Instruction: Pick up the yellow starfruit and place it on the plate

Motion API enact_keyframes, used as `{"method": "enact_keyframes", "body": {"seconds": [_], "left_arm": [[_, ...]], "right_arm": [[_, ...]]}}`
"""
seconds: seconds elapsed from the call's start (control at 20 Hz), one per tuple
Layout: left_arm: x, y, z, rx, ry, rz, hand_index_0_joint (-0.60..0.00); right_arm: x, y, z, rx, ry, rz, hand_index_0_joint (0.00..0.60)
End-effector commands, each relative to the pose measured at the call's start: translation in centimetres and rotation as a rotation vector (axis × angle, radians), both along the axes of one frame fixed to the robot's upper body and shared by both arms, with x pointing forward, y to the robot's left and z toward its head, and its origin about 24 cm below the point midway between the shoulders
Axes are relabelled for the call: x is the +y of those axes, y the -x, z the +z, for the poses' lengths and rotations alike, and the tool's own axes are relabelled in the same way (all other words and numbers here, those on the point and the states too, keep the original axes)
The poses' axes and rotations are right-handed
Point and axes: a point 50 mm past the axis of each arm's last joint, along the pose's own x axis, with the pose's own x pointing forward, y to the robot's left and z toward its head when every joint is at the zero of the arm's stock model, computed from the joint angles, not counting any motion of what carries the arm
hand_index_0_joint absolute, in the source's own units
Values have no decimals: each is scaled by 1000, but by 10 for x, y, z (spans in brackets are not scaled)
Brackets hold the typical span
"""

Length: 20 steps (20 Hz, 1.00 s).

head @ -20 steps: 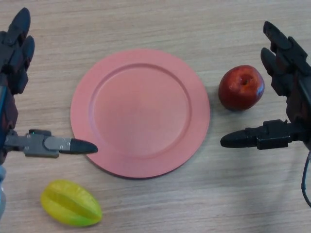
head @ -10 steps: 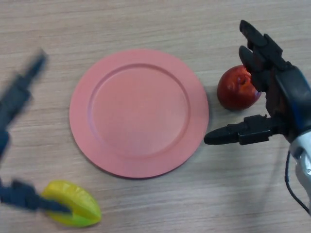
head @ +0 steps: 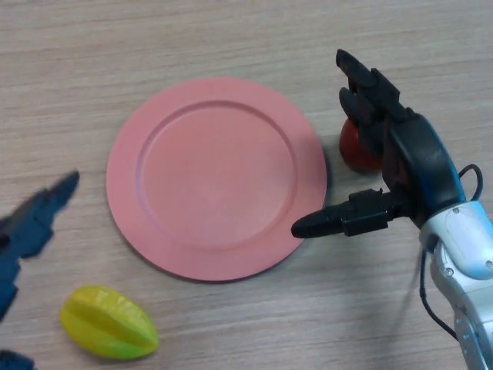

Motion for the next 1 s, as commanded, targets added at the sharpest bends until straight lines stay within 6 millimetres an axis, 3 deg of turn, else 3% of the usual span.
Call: {"method": "enact_keyframes", "body": {"seconds": [0.05,0.2,0.6,0.65,0.7,0.75,0.8,0.85,0.9,1.0], "left_arm": [[1,9,9,-91,-140,-33,0],[-1,4,-12,-53,-202,-63,0],[-15,-10,-29,-76,-230,-151,0],[-15,-10,-30,-73,-233,-154,-50],[-15,-9,-32,-49,-238,-163,-200],[-15,-7,-35,-6,-246,-177,-300],[-15,-3,-41,89,-261,-206,-450],[-15,1,-43,175,-257,-221,-550],[-16,4,-43,230,-239,-231,-600],[-15,4,-40,241,-246,-236,-600]], "right_arm": [[0,3,34,-211,-68,2,0],[0,3,35,-215,-69,-1,0],[-9,9,40,-250,-90,-24,0],[-9,9,40,-251,-91,-26,50],[-9,9,41,-252,-90,-27,200],[-10,9,41,-252,-91,-27,214],[-11,10,42,-249,-91,-28,107],[-12,12,44,-246,-93,-31,36],[-13,13,45,-250,-90,-33,0],[-12,14,47,-257,-105,-27,0]]}}
